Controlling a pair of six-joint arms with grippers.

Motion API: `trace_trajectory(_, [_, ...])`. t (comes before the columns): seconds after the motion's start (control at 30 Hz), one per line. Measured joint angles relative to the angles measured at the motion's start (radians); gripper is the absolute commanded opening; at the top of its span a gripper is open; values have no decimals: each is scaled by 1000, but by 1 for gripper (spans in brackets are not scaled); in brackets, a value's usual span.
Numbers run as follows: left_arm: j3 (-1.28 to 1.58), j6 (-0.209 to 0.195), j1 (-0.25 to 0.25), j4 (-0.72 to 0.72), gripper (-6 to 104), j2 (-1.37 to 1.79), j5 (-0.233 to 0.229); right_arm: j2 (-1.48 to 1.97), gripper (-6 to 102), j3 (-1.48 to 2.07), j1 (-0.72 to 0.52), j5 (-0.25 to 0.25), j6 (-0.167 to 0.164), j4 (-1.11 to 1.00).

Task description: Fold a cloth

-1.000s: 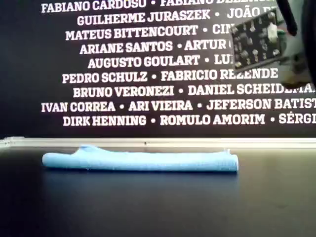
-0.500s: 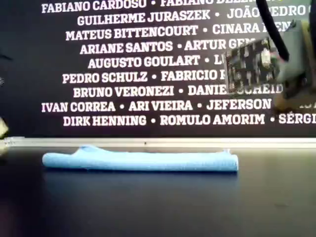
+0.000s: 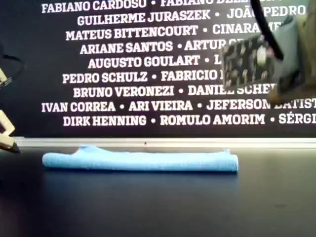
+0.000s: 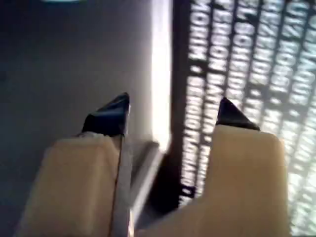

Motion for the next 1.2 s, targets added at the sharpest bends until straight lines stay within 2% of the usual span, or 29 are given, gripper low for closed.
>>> trace_trajectory(0.37, [-14,-3,0,-17,97,-5,2,-825,70,-538,25,0,0,8])
trace_trajectory(0.57, [-55,-3,0,-26,96,-20,2,-899,70,-709,80,0,6,233])
trace_trajectory(0.7, [-64,-3,0,-26,96,-20,2,-974,70,-824,75,0,6,341])
trace_trajectory(0.9, [-94,-3,-2,-26,96,-32,2,-1101,70,-950,87,0,6,368])
trace_trajectory(1.2, [-293,-2,-3,-34,96,-250,3,-1190,70,-1075,78,0,6,373])
